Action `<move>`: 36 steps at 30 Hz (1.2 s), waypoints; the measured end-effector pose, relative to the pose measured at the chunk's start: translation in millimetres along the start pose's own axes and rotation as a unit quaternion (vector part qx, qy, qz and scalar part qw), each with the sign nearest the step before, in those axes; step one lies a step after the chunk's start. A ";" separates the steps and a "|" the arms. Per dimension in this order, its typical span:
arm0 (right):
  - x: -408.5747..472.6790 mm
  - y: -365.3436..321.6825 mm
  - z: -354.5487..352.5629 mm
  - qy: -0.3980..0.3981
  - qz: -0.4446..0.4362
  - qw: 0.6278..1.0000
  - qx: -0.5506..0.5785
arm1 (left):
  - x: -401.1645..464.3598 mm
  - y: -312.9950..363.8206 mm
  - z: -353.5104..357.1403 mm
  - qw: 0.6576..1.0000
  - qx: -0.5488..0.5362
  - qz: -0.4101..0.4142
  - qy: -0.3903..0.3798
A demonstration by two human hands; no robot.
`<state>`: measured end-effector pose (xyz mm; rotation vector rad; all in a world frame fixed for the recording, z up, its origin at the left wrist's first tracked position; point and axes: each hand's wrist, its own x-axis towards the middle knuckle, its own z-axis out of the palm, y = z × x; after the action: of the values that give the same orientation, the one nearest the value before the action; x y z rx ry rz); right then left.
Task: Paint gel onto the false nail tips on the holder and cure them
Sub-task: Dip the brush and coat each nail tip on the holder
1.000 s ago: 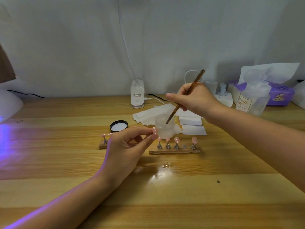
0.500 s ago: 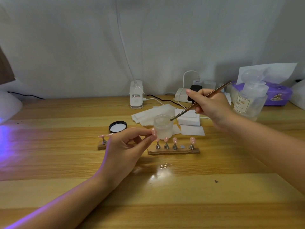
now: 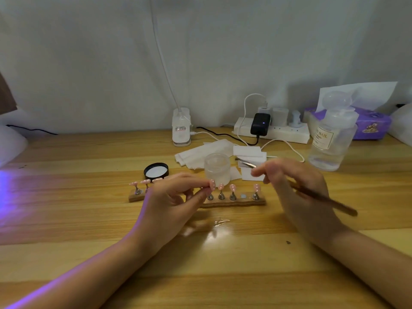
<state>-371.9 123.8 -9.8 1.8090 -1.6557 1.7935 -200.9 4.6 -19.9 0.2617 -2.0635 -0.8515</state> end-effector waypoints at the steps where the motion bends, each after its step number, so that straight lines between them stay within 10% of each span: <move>1: -3.3 -1.2 2.4 -0.003 -0.047 0.999 -0.028 | -0.1 0.3 0.2 1.000 0.008 0.007 -0.005; 36: -19.1 -13.3 16.0 0.005 0.016 0.998 0.055 | -0.6 -1.5 0.0 0.998 0.035 0.007 -0.042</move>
<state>-346.7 129.1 -21.3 1.8223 -1.6210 1.9396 -200.8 3.7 -21.2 0.2522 -2.1746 -0.7945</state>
